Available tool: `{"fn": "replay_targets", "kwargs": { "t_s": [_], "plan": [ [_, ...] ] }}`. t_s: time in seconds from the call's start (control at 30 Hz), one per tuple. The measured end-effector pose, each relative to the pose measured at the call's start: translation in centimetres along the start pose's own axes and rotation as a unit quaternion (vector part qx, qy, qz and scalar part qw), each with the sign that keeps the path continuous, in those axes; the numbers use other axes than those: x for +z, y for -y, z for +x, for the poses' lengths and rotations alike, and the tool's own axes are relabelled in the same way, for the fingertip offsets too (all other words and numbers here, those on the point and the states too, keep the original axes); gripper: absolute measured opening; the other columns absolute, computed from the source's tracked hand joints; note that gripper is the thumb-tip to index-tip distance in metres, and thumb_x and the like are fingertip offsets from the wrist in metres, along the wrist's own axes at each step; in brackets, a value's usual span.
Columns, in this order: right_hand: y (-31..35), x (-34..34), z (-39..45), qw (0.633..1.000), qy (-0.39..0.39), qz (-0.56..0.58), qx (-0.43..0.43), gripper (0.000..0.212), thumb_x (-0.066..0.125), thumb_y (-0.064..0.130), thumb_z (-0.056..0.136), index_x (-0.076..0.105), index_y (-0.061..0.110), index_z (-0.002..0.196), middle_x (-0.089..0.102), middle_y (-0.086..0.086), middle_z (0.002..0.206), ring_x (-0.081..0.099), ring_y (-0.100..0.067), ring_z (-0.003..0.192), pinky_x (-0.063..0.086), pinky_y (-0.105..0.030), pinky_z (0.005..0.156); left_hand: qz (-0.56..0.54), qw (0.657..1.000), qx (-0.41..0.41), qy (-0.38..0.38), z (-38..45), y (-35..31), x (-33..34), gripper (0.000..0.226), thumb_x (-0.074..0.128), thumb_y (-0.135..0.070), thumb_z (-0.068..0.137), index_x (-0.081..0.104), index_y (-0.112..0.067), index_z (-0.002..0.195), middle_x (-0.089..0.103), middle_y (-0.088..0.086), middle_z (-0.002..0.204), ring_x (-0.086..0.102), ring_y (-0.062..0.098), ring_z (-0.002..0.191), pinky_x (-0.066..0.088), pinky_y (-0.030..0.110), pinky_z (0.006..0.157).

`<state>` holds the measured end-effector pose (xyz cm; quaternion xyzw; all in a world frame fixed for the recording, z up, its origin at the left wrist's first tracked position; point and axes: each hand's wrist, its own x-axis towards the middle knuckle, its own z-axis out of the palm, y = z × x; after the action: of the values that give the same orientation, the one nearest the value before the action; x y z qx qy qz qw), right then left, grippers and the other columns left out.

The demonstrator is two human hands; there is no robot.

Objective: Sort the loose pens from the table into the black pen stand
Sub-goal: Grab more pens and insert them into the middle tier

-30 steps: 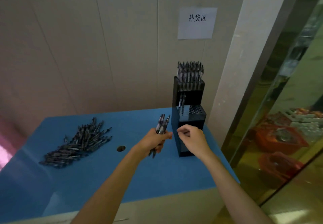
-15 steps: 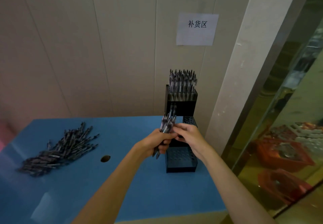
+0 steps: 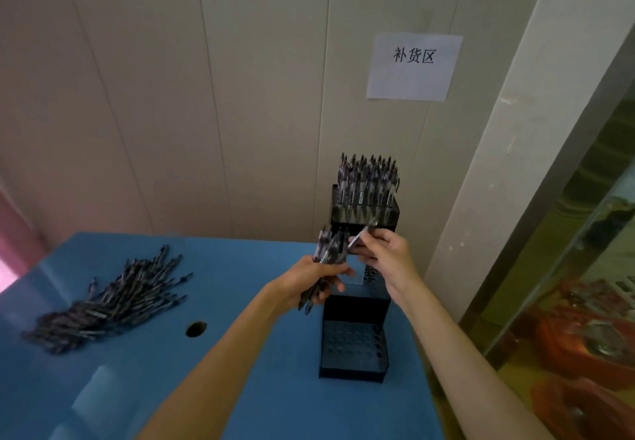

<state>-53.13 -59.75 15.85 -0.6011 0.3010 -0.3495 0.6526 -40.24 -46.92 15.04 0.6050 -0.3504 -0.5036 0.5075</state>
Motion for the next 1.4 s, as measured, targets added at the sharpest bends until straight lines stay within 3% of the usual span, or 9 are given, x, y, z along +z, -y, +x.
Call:
{"fn": "replay_targets", "kwargs": {
  "t_s": [0.1,0.23,0.33,0.47,0.73,1.4],
  "plan": [
    [0.9,-1.1,1.6,0.997,-0.038,-0.038,-0.055,0.011,0.062,0.011,0.097,0.063,0.001,0.103,0.075,-0.013,0.093,0.075,-0.024,0.08,0.061,-0.03,0.073,-0.002,0.999,0.011,-0.046,0.3,0.2,-0.4,0.031,0.063,-0.029,0.098,0.075,-0.002,0.106,0.059,0.008,0.062,0.042,0.015,0.042,0.038,0.025,0.041],
    [1.3,-2.1,3.2,0.976,-0.062,-0.151,-0.142,0.002,0.062,0.009,0.097,0.061,0.011,0.095,0.073,-0.007,0.088,0.073,-0.014,0.075,0.061,-0.026,0.07,0.027,0.994,0.013,-0.105,0.9,0.5,-1.0,0.036,0.061,-0.035,0.099,0.073,-0.002,0.091,0.036,0.002,0.051,0.037,0.017,0.044,0.037,0.03,0.048],
    [0.3,-2.5,4.3,0.941,-0.056,-0.271,-0.195,0.003,0.064,0.014,0.095,0.063,0.013,0.097,0.072,0.0,0.088,0.071,-0.009,0.076,0.061,-0.028,0.073,0.058,0.988,0.019,-0.145,1.5,0.7,-1.3,0.038,0.062,-0.036,0.099,0.064,-0.004,0.08,0.035,0.003,0.049,0.039,0.018,0.042,0.041,0.031,0.05],
    [-0.7,-1.8,4.5,0.909,-0.055,-0.347,-0.222,0.014,0.067,0.016,0.094,0.066,0.006,0.104,0.072,-0.001,0.091,0.069,-0.012,0.079,0.055,-0.018,0.071,0.081,0.978,0.031,-0.19,2.4,1.1,-1.5,0.036,0.067,-0.03,0.094,0.05,-0.009,0.07,0.038,0.004,0.047,0.044,0.021,0.041,0.048,0.036,0.056],
    [-2.9,-1.2,5.1,0.906,-0.043,-0.364,-0.213,0.01,0.07,0.014,0.092,0.066,0.006,0.097,0.072,-0.003,0.084,0.07,-0.015,0.075,0.061,-0.037,0.073,0.071,0.975,0.047,-0.204,3.1,1.2,-1.7,0.033,0.068,-0.026,0.092,0.049,-0.009,0.071,0.041,0.003,0.048,0.042,0.02,0.043,0.048,0.036,0.058],
    [-4.5,-0.4,5.4,0.893,-0.047,-0.427,-0.133,0.018,0.072,0.018,0.091,0.068,0.007,0.077,0.069,-0.005,0.065,0.067,-0.016,0.062,0.058,-0.037,0.064,0.073,0.982,0.04,-0.167,3.6,1.7,-1.7,0.035,0.067,-0.027,0.094,0.049,-0.009,0.07,0.044,0.003,0.05,0.044,0.019,0.045,0.047,0.034,0.057]
  ]
}}
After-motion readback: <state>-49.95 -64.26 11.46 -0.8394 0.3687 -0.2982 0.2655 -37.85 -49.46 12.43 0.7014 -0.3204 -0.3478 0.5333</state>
